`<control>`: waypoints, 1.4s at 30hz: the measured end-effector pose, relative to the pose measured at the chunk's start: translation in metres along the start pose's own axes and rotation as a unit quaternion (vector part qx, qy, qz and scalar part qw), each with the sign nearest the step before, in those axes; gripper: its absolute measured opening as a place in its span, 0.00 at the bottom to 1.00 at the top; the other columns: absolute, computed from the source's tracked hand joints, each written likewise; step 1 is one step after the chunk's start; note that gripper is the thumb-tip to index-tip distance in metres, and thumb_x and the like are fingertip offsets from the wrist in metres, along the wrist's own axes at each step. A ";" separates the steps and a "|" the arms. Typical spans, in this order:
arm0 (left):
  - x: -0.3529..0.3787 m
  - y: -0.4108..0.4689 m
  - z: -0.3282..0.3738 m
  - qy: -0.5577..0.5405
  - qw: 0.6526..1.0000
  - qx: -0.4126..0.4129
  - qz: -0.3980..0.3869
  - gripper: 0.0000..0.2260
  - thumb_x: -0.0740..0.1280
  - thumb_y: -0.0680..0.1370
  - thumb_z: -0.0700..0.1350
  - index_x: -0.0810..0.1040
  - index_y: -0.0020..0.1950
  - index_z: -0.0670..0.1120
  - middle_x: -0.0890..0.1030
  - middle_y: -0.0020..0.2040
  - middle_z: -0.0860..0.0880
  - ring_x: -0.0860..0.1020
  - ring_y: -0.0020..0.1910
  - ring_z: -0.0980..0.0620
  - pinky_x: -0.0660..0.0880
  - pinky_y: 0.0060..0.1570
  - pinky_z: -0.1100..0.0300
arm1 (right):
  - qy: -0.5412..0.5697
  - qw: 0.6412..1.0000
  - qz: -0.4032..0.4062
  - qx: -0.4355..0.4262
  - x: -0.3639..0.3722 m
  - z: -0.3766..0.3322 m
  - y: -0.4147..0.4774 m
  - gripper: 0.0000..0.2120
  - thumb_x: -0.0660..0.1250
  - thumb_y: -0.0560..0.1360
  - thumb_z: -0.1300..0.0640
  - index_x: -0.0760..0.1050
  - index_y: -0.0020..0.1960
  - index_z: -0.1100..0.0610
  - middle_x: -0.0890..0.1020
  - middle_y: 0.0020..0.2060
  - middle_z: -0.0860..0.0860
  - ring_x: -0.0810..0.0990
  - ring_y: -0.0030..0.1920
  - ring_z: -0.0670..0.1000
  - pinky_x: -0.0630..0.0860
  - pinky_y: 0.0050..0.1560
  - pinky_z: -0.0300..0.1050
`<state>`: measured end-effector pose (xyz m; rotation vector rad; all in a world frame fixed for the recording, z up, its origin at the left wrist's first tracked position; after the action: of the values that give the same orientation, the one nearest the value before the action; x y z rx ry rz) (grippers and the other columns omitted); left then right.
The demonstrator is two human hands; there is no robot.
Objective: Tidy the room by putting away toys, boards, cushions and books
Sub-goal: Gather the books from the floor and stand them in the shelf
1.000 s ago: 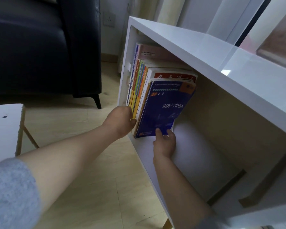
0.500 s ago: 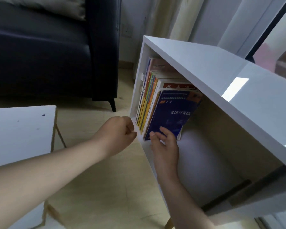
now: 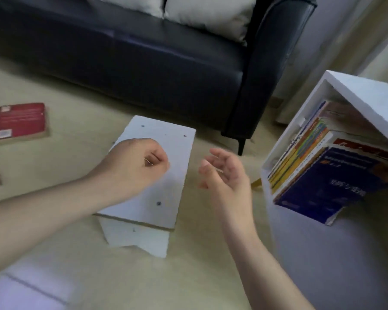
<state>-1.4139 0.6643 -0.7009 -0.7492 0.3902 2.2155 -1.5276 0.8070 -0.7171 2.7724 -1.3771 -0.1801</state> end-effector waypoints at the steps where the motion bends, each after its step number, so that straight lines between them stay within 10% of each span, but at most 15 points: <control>1: -0.010 -0.015 -0.015 -0.014 1.000 -0.022 0.013 0.03 0.70 0.74 0.44 0.81 0.41 0.51 0.83 0.36 0.54 0.82 0.39 0.54 0.80 0.47 0.49 | 0.003 1.000 -0.029 0.002 0.017 -0.001 -0.006 0.11 0.67 0.77 0.57 0.75 0.59 0.50 0.82 0.48 0.46 0.81 0.46 0.41 0.79 0.40 0.35; 13: -0.113 -0.151 -0.182 0.016 0.984 -0.151 0.096 0.02 0.71 0.73 0.42 0.81 0.41 0.49 0.83 0.36 0.52 0.80 0.34 0.57 0.78 0.43 0.57 | -0.115 0.955 -0.275 -0.011 0.184 0.007 -0.074 0.10 0.68 0.76 0.53 0.75 0.57 0.47 0.82 0.46 0.44 0.82 0.45 0.45 0.80 0.51 0.46; 19: -0.157 -0.208 -0.298 0.091 0.974 -0.201 0.058 0.01 0.68 0.75 0.46 0.78 0.43 0.50 0.80 0.43 0.54 0.78 0.42 0.58 0.73 0.42 0.66 | -0.289 0.867 -0.405 -0.009 0.301 0.061 -0.126 0.13 0.67 0.76 0.50 0.74 0.60 0.49 0.80 0.51 0.45 0.79 0.42 0.42 0.74 0.37 0.34; 34: -0.236 -0.305 -0.455 0.025 0.928 -0.356 0.112 0.03 0.64 0.75 0.44 0.77 0.47 0.49 0.80 0.45 0.54 0.77 0.44 0.53 0.70 0.41 0.62 | -0.475 0.702 -0.530 0.018 0.479 0.125 -0.200 0.20 0.66 0.76 0.45 0.71 0.65 0.52 0.76 0.59 0.51 0.75 0.55 0.49 0.69 0.50 0.39; 42: -0.216 -0.365 -0.496 -0.008 0.874 -0.455 0.171 0.15 0.67 0.76 0.45 0.74 0.61 0.45 0.77 0.57 0.49 0.76 0.53 0.49 0.69 0.47 0.59 | -0.481 0.697 -0.523 0.095 0.507 0.193 -0.245 0.37 0.70 0.74 0.46 0.55 0.74 0.58 0.70 0.63 0.55 0.74 0.54 0.52 0.71 0.48 0.43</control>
<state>-0.8312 0.5478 -0.9710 -1.2010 -0.6498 2.7213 -1.0535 0.5544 -0.9733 3.3048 0.5700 -1.7475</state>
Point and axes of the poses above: each hand's wrist, its own y-axis towards the middle knuckle, its own x-axis out of the palm, z = x × y, the point moved 7 cm from there along y, towards the middle knuckle
